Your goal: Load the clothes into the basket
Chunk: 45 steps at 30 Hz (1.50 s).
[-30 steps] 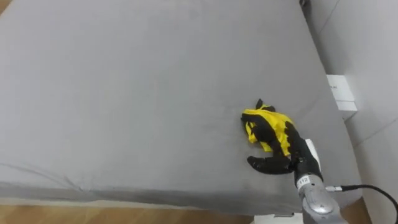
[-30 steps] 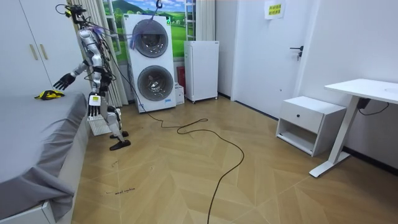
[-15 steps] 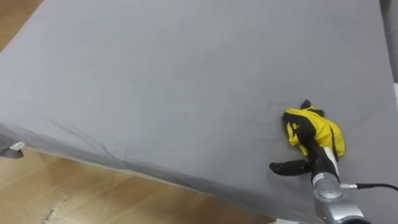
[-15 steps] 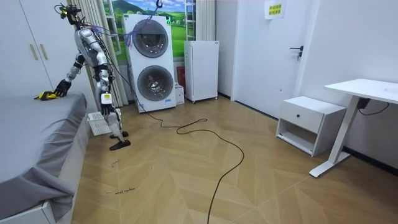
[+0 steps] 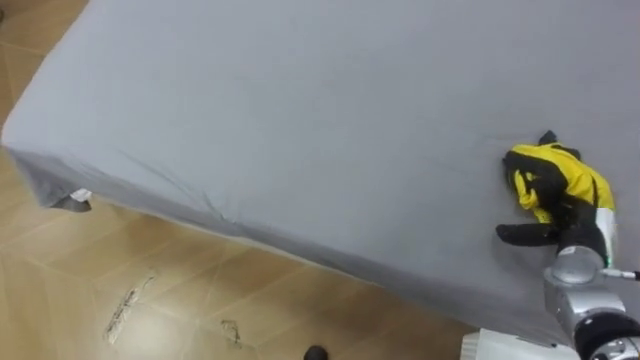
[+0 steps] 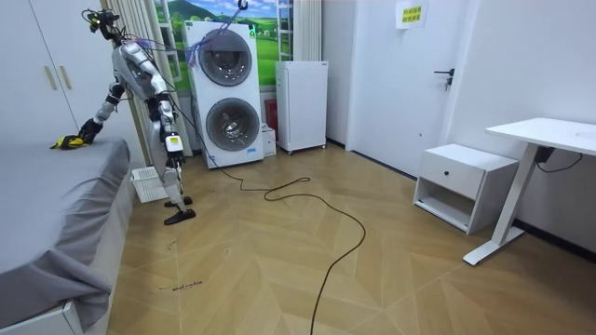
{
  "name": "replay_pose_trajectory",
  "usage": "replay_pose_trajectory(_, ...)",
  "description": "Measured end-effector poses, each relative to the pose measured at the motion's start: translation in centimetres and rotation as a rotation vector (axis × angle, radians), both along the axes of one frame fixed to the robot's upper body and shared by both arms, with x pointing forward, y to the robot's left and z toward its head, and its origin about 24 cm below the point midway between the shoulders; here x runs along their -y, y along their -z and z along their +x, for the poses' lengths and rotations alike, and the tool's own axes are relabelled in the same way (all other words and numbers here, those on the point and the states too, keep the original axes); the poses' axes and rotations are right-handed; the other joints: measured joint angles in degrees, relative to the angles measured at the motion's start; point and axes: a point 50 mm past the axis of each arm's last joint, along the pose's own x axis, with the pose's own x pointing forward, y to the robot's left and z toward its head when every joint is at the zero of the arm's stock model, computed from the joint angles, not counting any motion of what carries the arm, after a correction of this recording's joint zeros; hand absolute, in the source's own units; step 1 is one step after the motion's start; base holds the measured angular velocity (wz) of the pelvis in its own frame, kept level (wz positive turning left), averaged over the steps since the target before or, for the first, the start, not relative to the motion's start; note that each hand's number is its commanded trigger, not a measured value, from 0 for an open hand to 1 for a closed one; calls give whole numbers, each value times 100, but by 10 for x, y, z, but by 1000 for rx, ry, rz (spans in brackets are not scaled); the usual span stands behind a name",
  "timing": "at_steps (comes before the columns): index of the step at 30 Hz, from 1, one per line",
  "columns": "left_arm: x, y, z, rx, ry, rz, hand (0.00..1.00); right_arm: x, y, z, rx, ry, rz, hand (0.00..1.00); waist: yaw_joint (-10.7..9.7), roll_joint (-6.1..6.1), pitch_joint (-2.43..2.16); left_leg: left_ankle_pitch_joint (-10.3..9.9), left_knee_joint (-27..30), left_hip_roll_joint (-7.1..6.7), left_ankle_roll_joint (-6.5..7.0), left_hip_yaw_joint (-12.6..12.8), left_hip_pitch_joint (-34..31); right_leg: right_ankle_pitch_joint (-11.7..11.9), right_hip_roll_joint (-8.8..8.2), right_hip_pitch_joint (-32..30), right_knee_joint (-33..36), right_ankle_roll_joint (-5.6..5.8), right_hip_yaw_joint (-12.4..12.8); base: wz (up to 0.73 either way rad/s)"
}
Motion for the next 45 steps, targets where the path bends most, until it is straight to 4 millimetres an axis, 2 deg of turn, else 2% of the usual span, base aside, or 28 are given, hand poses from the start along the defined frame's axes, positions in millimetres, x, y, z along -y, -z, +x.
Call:
replay_pose_trajectory(5, -1, 1, -3, -18, -5, 5, 0, 11, -13, 5, 48, 66, -31, 0, -8, -29, 19, 2, -29, -4, 6, 147, 13, -8, -47, -94, 97, 16, 108, -10)
replay_pose_trajectory(12, 3, 0, 13, 13, 27, 30, 0, 32, -27, 2, 72, 134, -99, 0, -38, -87, 50, 3, -20, -5, 7, 172, 18, -21, -45, -97, 94, 30, 176, -1)
replay_pose_trajectory(15, 4, 0, 13, 12, 30, 29, 0, 33, -28, 1, 77, 155, -115, 0, -46, -140, 52, 3, -20, 2, 7, 282, 38, -22, -37, -95, 95, 29, 218, -6)
replay_pose_trajectory(24, 5, 0, 12, 13, 12, 14, 0, 35, -35, 5, 100, 174, -133, 0, -73, -151, 48, 18, -41, 12, 31, 486, 47, -22, -48, -151, 136, 29, 307, -4)
replay_pose_trajectory(36, 4, 0, 22, 19, 23, -1, 0, 36, -19, -2, -4, 92, -40, 0, -60, -148, 48, 20, -58, 39, 35, 489, 34, -20, -75, -164, 117, 27, 289, 1)
replay_pose_trajectory(40, 4, -1, 26, 26, 25, 1, 0, 34, -20, 1, -3, 62, -19, 0, -48, -135, 46, 23, -97, 32, 39, 487, -36, -17, -67, -283, 156, 21, 301, -2)
replay_pose_trajectory(41, 4, -1, 27, 29, 26, 1, 0, 34, -21, 3, -1, 53, -12, 19, -46, -128, 50, 23, -97, 23, 40, 488, -68, -22, -61, -322, 177, 14, 294, 0)
replay_pose_trajectory(42, 4, -1, 28, 29, 26, 2, 0, 33, -20, 3, -3, 44, -5, 52, -30, -125, 48, 24, -99, 12, 40, 487, -80, -24, -63, -342, 187, 13, 294, 0)
replay_pose_trajectory(45, 4, -1, 29, 27, 24, 1, 0, 31, -22, 6, -1, 19, 6, 100, -23, -119, 49, 24, -99, 2, 40, 487, -106, -27, -79, -386, 199, 15, 289, -3)
